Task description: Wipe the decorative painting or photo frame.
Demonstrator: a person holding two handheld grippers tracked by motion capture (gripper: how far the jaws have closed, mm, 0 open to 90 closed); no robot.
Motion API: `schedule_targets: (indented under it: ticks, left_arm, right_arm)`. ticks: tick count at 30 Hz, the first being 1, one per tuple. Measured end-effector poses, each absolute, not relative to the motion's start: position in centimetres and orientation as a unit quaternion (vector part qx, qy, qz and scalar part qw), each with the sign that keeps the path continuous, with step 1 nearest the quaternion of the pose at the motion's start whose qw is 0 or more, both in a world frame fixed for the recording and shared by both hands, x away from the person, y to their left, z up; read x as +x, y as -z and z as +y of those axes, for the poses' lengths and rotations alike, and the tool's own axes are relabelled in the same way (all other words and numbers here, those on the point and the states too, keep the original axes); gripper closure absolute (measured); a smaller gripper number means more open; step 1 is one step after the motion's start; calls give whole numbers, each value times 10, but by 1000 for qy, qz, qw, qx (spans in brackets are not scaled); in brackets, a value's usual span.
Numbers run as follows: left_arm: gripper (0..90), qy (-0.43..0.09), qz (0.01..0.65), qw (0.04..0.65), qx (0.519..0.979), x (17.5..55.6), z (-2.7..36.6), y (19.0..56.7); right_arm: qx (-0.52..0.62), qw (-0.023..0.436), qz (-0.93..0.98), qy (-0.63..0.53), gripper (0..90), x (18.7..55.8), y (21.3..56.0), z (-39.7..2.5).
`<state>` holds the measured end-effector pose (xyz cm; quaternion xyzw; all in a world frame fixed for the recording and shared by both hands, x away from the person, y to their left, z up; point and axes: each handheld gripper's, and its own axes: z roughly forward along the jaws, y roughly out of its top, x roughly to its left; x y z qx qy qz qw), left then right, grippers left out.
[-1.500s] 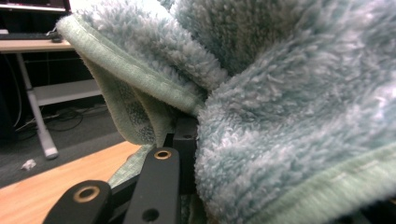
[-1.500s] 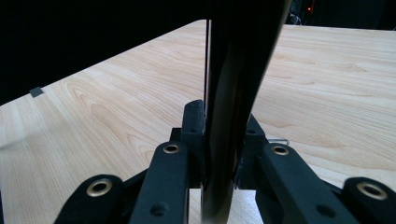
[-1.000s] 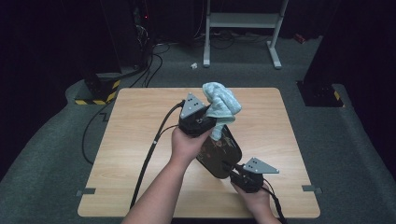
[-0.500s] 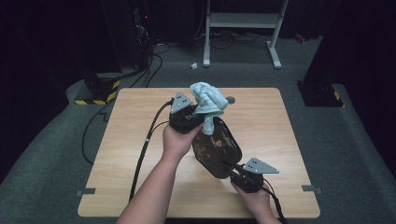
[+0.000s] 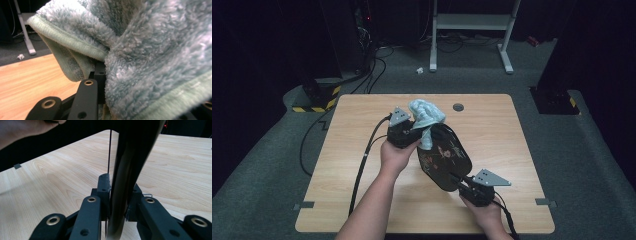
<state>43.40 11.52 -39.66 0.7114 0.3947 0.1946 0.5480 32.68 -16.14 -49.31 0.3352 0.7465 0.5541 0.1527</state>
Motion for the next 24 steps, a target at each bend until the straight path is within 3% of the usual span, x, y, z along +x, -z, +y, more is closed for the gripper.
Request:
schedule_targets:
  ticks: [24]
  left_arm:
    - [719,-196,442,507,713,431,153,447]
  right_arm:
    - [332,157,747,-554,775,326,493,-160]
